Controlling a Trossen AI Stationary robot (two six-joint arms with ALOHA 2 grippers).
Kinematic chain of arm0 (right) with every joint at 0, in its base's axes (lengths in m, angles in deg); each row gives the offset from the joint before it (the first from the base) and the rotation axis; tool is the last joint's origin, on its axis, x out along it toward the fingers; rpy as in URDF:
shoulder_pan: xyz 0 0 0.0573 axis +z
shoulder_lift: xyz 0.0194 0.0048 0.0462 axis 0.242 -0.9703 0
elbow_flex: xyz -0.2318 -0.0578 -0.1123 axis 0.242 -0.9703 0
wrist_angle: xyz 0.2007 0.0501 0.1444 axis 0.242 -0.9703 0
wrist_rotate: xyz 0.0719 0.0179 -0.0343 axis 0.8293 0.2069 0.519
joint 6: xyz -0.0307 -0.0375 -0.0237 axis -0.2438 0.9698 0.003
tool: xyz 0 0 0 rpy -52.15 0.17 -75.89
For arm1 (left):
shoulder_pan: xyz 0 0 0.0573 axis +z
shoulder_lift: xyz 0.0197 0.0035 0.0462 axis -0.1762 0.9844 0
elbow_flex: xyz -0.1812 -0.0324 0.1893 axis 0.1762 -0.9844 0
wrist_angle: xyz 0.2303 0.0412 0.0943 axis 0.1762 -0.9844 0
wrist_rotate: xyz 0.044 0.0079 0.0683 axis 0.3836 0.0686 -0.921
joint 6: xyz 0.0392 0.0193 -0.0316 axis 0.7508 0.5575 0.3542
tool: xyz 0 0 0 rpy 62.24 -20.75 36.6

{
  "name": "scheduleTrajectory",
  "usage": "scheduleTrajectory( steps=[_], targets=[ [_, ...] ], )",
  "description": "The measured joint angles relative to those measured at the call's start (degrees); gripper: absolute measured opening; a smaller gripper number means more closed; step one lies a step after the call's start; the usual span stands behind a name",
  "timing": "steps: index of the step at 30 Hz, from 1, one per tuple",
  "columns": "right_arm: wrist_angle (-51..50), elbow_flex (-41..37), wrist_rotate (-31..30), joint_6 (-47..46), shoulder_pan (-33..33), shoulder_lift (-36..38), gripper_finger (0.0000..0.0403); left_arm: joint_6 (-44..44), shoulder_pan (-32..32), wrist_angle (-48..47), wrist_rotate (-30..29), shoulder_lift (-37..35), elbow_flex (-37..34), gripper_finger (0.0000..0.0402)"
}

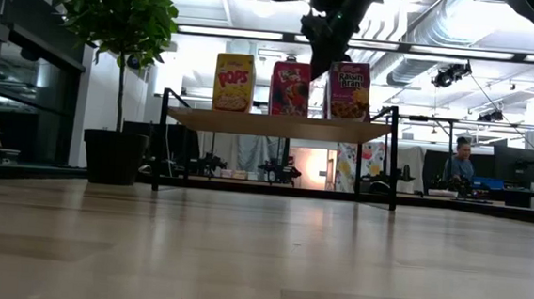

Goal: Stack cereal on shelf
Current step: Adjust the red cereal box, then return to Home Position

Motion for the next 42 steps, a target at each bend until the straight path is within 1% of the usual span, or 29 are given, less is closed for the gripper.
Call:
scheduleTrajectory(
  steps=[4, 9, 14, 19, 21, 23, 27, 29, 31, 35, 37, 39, 42],
  targets=[
    [0.00, 0.02, -0.17, -0.02, 0.40, 0.00, 0.0000, 0.02, 0.00, 0.02, 0.00, 0.00, -0.02, 0.0070],
    [0.04, 0.14, -2.36, 0.88, 0.35, 0.49, 0.0000, 0.01, 0.00, 0.02, 0.00, 0.00, 0.00, 0.0070],
    [0.16, 1.05, -3.03, 0.98, 0.12, 2.43, 0.0000, 0.02, 0.00, 0.02, 0.02, 0.00, 0.00, 0.0070],
    [0.79, 1.07, -2.24, 1.78, 0.25, 5.55, 0.0000, 0.15, 0.00, -0.03, 0.02, 0.01, -0.02, 0.0070],
    [0.70, 1.07, -0.36, 2.14, 0.40, 6.94, 0.0000, -0.29, 0.00, -0.06, 0.13, -0.01, -0.01, 0.0070],
    [0.57, 1.07, 2.75, 2.85, 0.79, 8.55, 0.0000, -1.88, 0.00, -0.05, 1.64, -0.01, -0.02, 0.0070],
    [0.50, -1.11, 6.58, 4.37, 2.54, 12.80, 0.0000, -2.20, 0.00, -0.14, 8.36, -0.23, -0.02, 0.0070],
    [1.30, -4.66, 7.03, 4.37, 3.74, 15.90, 0.0000, -1.70, -0.01, -0.15, 10.34, -0.26, 0.00, 0.0070],
    [4.03, -10.38, 7.83, 3.97, 5.30, 20.03, 0.0000, -1.45, 0.00, -0.22, 11.46, -0.30, 0.01, 0.0070],
    [16.01, -27.37, 10.25, -0.20, 8.77, 31.54, 0.0000, -1.45, 0.73, -0.16, 14.73, -0.58, 0.01, 0.0070],
    [24.20, -37.16, 10.42, -4.36, 10.86, 37.91, 0.0000, -1.47, 1.97, -0.29, 19.20, -0.60, -0.01, 0.0070],
    [31.84, -45.87, 10.35, -7.97, 13.11, 44.12, 0.0000, -1.56, 4.03, -0.30, 24.96, -0.90, 0.01, 0.0068],
    [43.53, -56.68, 9.82, -13.81, 16.05, 51.95, 0.0000, -3.57, 7.92, -0.85, 32.56, -0.87, 0.01, 0.0059]
  ],
)
